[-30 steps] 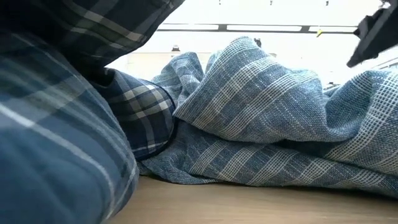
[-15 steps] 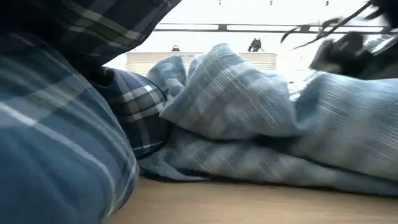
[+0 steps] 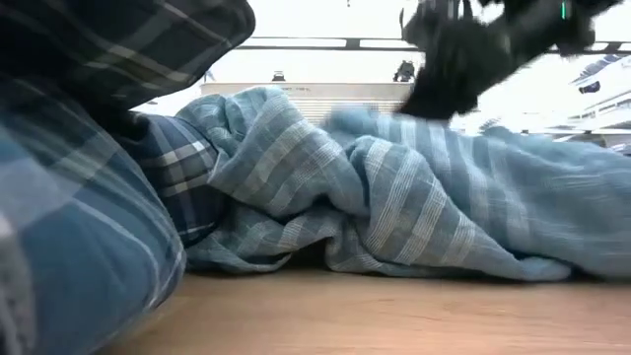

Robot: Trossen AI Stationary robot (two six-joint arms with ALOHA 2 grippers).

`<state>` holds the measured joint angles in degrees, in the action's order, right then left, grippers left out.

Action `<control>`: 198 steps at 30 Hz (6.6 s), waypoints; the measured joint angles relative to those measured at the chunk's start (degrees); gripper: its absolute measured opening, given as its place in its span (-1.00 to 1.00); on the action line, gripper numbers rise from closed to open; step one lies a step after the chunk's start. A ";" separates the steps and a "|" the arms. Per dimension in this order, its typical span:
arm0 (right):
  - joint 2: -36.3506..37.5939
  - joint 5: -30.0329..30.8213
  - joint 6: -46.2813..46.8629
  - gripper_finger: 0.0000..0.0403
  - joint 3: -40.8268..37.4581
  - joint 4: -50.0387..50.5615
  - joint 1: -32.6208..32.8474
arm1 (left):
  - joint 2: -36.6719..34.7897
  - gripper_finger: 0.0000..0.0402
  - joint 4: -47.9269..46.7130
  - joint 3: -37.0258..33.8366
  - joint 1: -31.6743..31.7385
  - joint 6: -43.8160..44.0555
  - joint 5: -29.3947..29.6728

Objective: Sort clothes
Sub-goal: Put the light blue plaid shirt into the white bin, then put the gray sock into the white bin

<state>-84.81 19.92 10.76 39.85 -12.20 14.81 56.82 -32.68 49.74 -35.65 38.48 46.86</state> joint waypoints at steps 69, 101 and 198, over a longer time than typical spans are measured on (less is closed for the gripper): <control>-41.53 -25.02 -2.56 -0.68 58.37 34.21 -40.45 | -0.24 -0.57 57.21 -38.83 -0.33 -3.31 2.42; 9.19 -13.38 -5.66 -0.20 52.29 62.12 -20.85 | -0.20 -0.57 58.36 -38.78 -0.33 -2.19 0.51; 13.83 3.91 19.04 -0.34 -18.70 -4.86 4.68 | 33.07 -1.00 65.26 -20.29 22.16 -19.13 -28.28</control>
<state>-70.98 23.83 29.80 21.15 -17.07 19.49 89.89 32.59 29.45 -13.50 19.36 18.58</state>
